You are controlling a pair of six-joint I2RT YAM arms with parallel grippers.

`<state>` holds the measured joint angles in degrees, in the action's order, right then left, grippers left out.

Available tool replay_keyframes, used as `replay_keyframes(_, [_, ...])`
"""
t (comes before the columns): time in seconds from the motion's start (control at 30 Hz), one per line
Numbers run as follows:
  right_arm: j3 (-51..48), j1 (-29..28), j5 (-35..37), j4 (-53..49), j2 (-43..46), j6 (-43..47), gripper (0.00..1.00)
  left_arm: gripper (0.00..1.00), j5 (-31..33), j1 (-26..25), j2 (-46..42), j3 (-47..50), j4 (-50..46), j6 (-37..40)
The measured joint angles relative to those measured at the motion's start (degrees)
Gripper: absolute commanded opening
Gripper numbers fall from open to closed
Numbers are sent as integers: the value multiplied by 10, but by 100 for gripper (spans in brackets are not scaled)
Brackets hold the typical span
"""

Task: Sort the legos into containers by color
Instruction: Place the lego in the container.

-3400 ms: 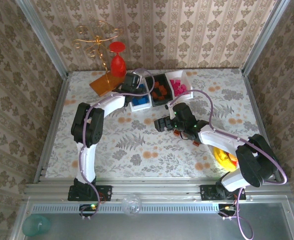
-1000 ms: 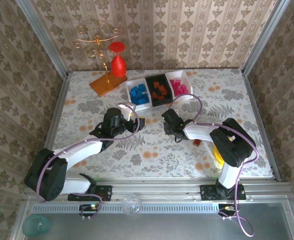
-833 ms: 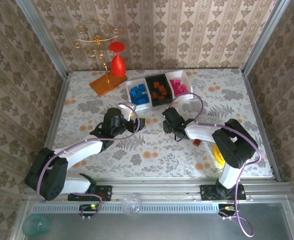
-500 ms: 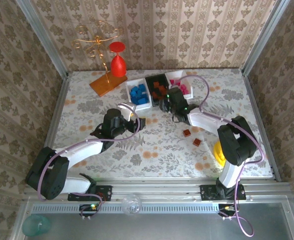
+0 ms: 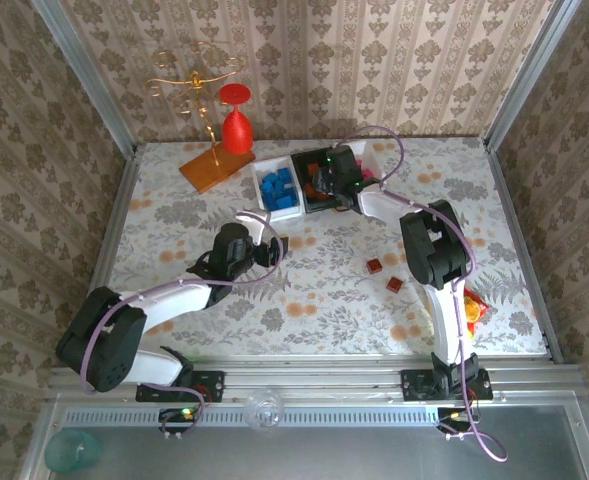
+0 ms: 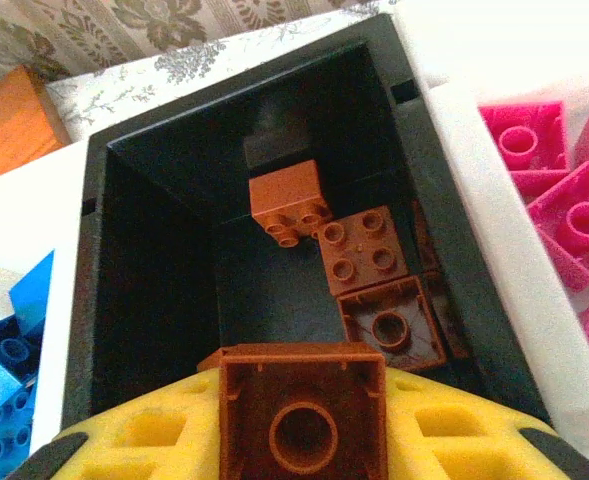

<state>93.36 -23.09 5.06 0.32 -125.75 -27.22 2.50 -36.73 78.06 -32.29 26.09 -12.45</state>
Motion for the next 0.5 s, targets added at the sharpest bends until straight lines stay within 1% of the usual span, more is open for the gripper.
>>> replay_keyframes(0.13, [15, 0, -9, -16, -5, -1, 48, 78, 14, -2, 0, 0, 1, 0])
replay_keyframes(0.3, [11, 1, -20, -18, 0, 0, 56, 78, 18, -7, 8, 0, 2, 0])
replay_keyframes(0.4, [-23, 1, -26, -16, 33, 0, 58, 78, 15, -8, 14, 0, 2, 0])
replay_keyframes(0.5, [-88, 2, -30, -6, 99, 0, 62, 77, -15, -8, 15, 0, 13, 0])
